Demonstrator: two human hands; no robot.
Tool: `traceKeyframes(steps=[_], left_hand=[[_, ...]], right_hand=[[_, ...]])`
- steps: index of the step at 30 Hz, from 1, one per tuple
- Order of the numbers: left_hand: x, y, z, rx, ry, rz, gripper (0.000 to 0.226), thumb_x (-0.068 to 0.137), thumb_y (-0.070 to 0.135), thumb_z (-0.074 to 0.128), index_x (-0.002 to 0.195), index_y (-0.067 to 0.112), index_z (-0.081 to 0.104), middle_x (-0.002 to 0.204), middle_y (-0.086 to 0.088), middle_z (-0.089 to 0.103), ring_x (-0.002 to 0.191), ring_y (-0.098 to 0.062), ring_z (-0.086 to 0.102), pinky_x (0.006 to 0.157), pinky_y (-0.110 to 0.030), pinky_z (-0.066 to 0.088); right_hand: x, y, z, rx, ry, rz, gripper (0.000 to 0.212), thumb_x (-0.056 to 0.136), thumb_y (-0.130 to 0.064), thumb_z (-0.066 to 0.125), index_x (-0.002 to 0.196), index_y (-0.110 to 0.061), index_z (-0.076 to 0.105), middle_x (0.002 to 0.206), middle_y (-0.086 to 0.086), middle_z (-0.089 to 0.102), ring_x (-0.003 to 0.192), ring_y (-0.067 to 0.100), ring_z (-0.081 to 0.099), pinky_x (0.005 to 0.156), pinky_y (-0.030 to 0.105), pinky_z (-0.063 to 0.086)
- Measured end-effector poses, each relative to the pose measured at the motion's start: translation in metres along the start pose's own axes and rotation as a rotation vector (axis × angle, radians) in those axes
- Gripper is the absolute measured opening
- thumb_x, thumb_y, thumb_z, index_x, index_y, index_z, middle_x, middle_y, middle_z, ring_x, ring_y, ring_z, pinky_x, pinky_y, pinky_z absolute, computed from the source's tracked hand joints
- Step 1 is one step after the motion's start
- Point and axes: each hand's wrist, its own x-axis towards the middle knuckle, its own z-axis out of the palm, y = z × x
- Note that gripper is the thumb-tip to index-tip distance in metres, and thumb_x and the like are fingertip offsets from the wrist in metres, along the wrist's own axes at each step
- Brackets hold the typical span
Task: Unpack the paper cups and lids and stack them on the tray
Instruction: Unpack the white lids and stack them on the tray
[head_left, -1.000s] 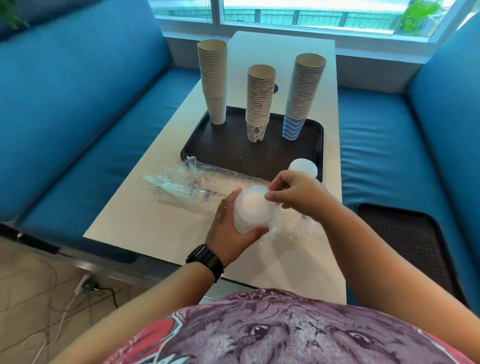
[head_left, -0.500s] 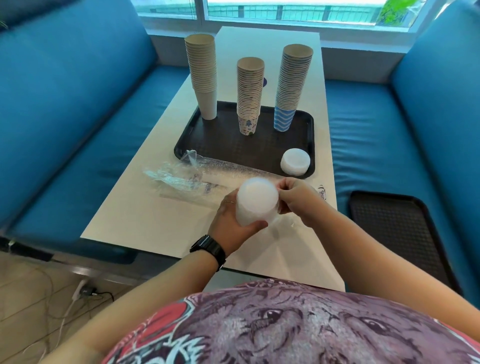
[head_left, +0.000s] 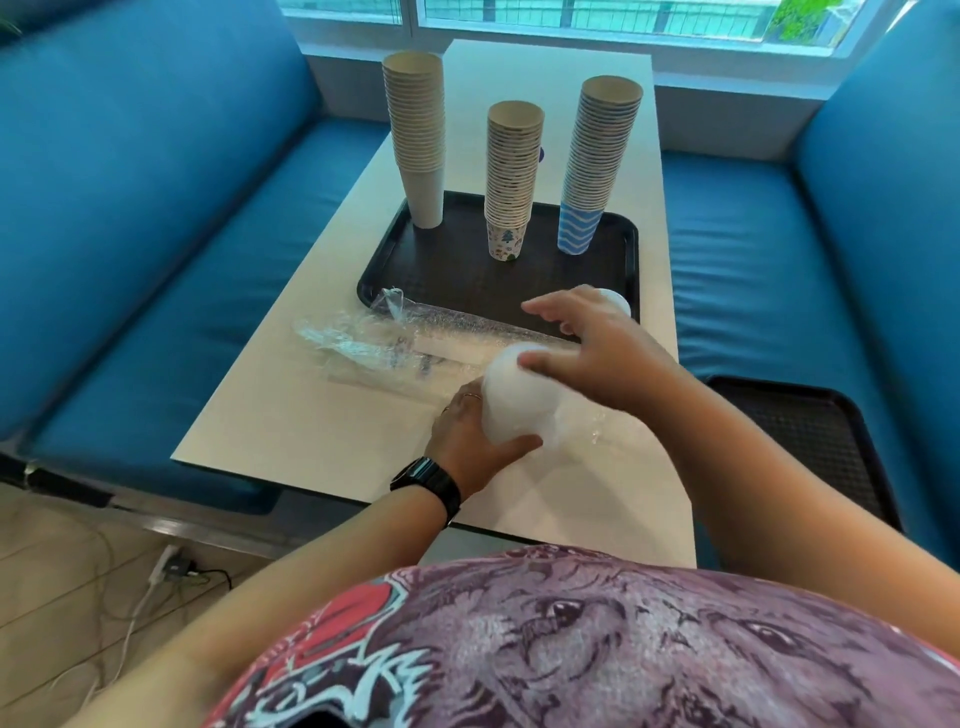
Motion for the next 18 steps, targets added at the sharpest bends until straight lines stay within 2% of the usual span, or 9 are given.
traceKeyframes(steps=[1, 3, 5, 8, 10, 13, 15, 18], left_hand=[[0.001, -0.002, 0.001, 0.028, 0.004, -0.002, 0.089, 0.07, 0.053, 0.082, 0.141, 0.016, 0.043, 0.138, -0.006, 0.051, 0.126, -0.025, 0.048, 0.105, -0.041, 0.041], [0.001, -0.005, 0.001, 0.082, -0.001, -0.016, 0.088, 0.069, 0.061, 0.079, 0.138, 0.017, 0.047, 0.135, -0.005, 0.055, 0.124, -0.026, 0.051, 0.103, -0.044, 0.042], [0.002, -0.009, 0.002, 0.181, -0.02, -0.042, 0.088, 0.07, 0.067, 0.074, 0.138, 0.018, 0.048, 0.137, -0.003, 0.053, 0.127, -0.025, 0.047, 0.107, -0.045, 0.037], [0.002, -0.013, 0.001, 0.363, -0.048, -0.063, 0.088, 0.074, 0.07, 0.067, 0.143, 0.02, 0.042, 0.15, 0.0, 0.042, 0.144, -0.023, 0.027, 0.117, -0.045, 0.021], [-0.001, -0.018, 0.001, 0.368, -0.064, -0.073, 0.095, 0.075, 0.068, 0.068, 0.149, 0.021, 0.031, 0.159, -0.001, 0.029, 0.151, -0.02, 0.01, 0.121, -0.046, 0.007], [-0.01, -0.02, -0.003, 0.202, -0.044, -0.014, 0.117, 0.069, 0.064, 0.076, 0.154, 0.026, 0.005, 0.164, -0.002, 0.007, 0.152, -0.016, -0.009, 0.12, -0.044, -0.013], [-0.016, -0.009, -0.007, 0.111, 0.023, 0.12, 0.13, 0.063, 0.059, 0.084, 0.15, 0.033, -0.009, 0.164, -0.003, 0.007, 0.152, -0.017, -0.004, 0.122, -0.048, -0.009], [-0.02, 0.014, -0.01, -0.042, 0.128, 0.25, 0.132, 0.051, 0.061, 0.084, 0.138, 0.053, -0.015, 0.162, -0.008, 0.017, 0.15, -0.023, 0.015, 0.123, -0.046, 0.015]], right_hand=[[-0.001, -0.008, -0.001, -0.152, -0.112, -0.053, 0.066, 0.079, -0.05, 0.072, 0.138, -0.04, 0.045, 0.131, -0.007, 0.046, 0.12, 0.013, 0.044, 0.099, 0.033, 0.04], [-0.001, -0.018, 0.007, -0.414, -0.257, -0.123, 0.081, 0.075, -0.048, 0.076, 0.145, -0.042, 0.034, 0.141, -0.006, 0.039, 0.128, 0.018, 0.035, 0.103, 0.037, 0.036], [0.0, -0.022, 0.015, -0.498, -0.307, -0.141, 0.083, 0.077, -0.041, 0.077, 0.146, -0.041, 0.031, 0.145, -0.004, 0.036, 0.128, 0.02, 0.033, 0.102, 0.036, 0.038], [0.005, -0.021, 0.018, -0.52, -0.334, -0.133, 0.08, 0.078, -0.038, 0.077, 0.145, -0.041, 0.035, 0.143, -0.002, 0.038, 0.126, 0.021, 0.036, 0.101, 0.038, 0.041], [0.008, -0.021, 0.016, -0.533, -0.339, -0.128, 0.079, 0.077, -0.039, 0.078, 0.144, -0.041, 0.036, 0.142, -0.002, 0.04, 0.127, 0.022, 0.038, 0.101, 0.039, 0.041], [0.009, -0.022, 0.016, -0.54, -0.333, -0.132, 0.078, 0.076, -0.038, 0.079, 0.143, -0.041, 0.038, 0.141, -0.003, 0.041, 0.126, 0.022, 0.04, 0.099, 0.038, 0.043], [0.01, -0.021, 0.017, -0.539, -0.328, -0.132, 0.077, 0.076, -0.038, 0.079, 0.142, -0.042, 0.039, 0.139, -0.003, 0.043, 0.124, 0.021, 0.041, 0.098, 0.038, 0.044], [0.011, -0.022, 0.019, -0.518, -0.311, -0.123, 0.078, 0.073, -0.039, 0.081, 0.14, -0.042, 0.041, 0.135, -0.004, 0.047, 0.12, 0.021, 0.045, 0.096, 0.039, 0.046]])
